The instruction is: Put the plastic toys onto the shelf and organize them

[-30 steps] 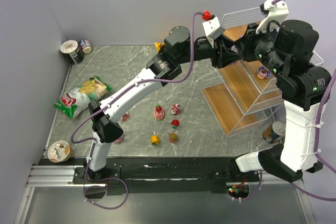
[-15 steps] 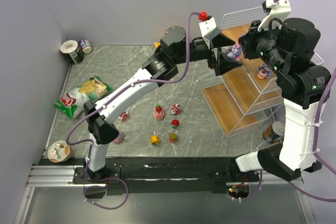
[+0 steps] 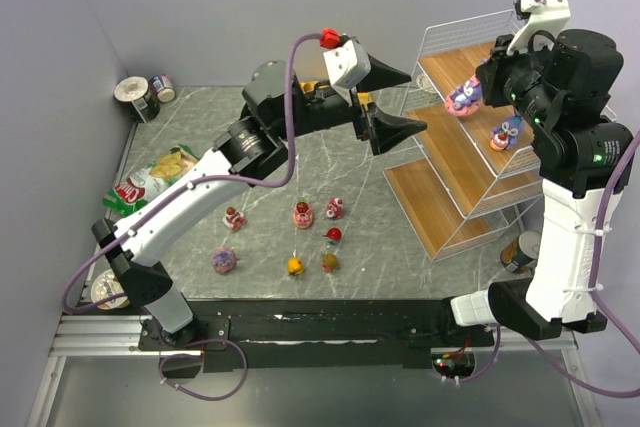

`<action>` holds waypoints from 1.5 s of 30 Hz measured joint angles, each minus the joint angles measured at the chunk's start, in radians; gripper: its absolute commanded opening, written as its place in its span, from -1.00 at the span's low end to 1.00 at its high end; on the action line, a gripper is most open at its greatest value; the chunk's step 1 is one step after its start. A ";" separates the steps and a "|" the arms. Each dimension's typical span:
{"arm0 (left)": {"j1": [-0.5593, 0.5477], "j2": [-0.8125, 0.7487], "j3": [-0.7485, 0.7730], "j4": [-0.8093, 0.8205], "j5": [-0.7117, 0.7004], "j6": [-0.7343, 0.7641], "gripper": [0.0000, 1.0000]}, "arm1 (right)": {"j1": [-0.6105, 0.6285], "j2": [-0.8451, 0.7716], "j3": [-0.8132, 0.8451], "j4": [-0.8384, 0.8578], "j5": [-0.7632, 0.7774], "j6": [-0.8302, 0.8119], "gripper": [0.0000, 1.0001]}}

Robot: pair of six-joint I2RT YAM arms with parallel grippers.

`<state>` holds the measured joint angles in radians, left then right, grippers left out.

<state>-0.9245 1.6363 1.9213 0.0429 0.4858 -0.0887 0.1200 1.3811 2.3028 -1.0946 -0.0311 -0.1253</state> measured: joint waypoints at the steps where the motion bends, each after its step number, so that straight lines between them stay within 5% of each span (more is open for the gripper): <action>1: 0.000 -0.010 -0.013 -0.001 -0.003 0.001 0.93 | -0.017 -0.003 -0.007 0.008 -0.021 -0.006 -1.00; 27: 0.000 0.035 -0.038 -0.051 -0.004 0.019 0.93 | -0.438 -0.040 -0.225 0.247 -0.616 0.040 -0.99; 45: 0.025 0.050 -0.038 -0.047 0.016 0.017 0.93 | -0.539 -0.035 -0.267 0.313 -0.800 0.110 -0.93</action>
<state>-0.8997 1.6859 1.8835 -0.0044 0.5014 -0.0715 -0.4194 1.3457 2.0354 -0.7818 -0.8314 -0.0154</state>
